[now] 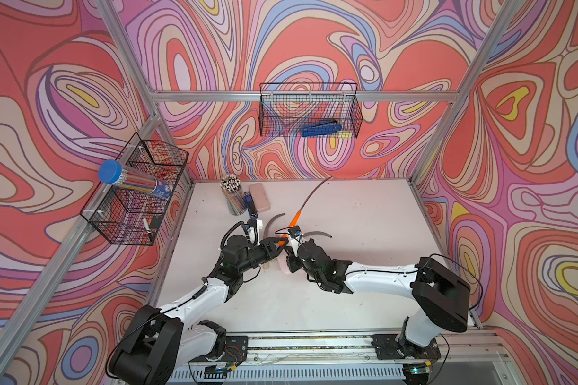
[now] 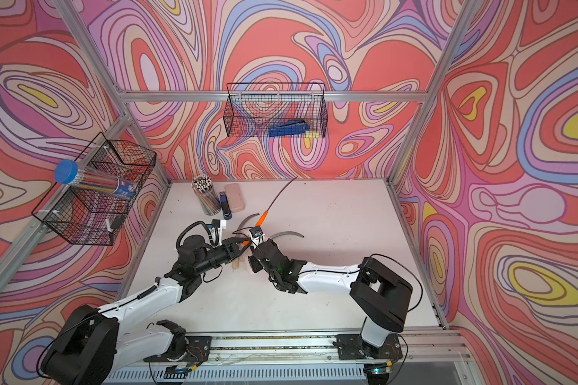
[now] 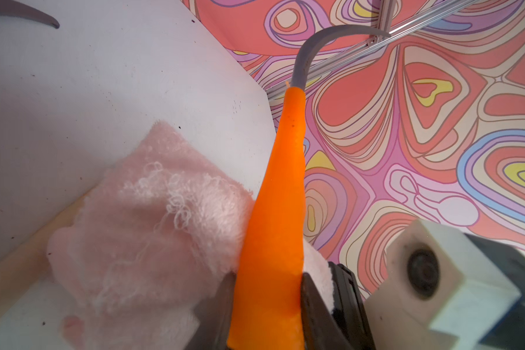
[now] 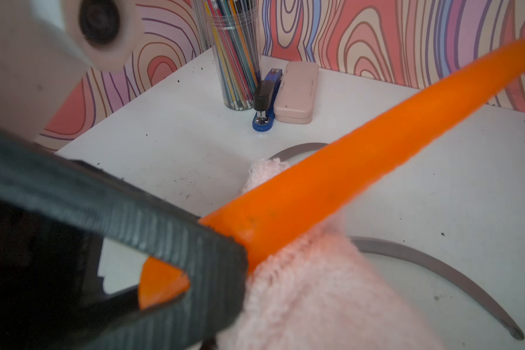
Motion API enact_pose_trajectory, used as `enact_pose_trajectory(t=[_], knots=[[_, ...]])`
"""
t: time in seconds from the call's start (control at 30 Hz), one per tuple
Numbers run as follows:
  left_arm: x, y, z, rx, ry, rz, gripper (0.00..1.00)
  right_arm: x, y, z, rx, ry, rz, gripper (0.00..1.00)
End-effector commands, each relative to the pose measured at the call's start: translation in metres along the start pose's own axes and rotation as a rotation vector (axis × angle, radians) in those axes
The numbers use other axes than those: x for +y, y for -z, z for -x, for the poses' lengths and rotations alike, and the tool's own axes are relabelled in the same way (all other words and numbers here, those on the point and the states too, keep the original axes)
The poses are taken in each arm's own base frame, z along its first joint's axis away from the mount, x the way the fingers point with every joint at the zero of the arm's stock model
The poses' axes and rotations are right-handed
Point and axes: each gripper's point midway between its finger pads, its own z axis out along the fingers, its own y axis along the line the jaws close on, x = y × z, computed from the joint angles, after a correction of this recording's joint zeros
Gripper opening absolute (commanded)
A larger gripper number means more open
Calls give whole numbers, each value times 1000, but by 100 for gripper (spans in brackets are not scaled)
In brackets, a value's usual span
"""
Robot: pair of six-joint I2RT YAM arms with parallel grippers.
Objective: Wipe small sickles with rags
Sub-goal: Wipe the small sickle.
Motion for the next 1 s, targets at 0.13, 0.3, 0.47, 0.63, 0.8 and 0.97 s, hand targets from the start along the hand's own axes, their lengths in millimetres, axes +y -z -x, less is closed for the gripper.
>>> enact_pose_trajectory(t=[0.13, 0.3, 0.47, 0.63, 0.8, 0.97], knots=[[-2, 5, 11, -59, -47, 20, 0, 55, 41, 16, -102, -49, 294, 0], [-3, 5, 12, -64, -57, 26, 0, 70, 48, 14, -96, -57, 386, 0], [-4, 3, 10, -50, -48, 10, 0, 69, 34, 18, -97, -65, 350, 0], [-8, 4, 10, -49, -49, -7, 0, 65, 10, 24, -78, -97, 261, 0], [-9, 9, 8, -50, -52, -8, 0, 40, -4, 33, -80, -168, 153, 0], [-14, 14, 7, -58, -56, -21, 0, 4, -6, 33, -82, -252, 97, 0]])
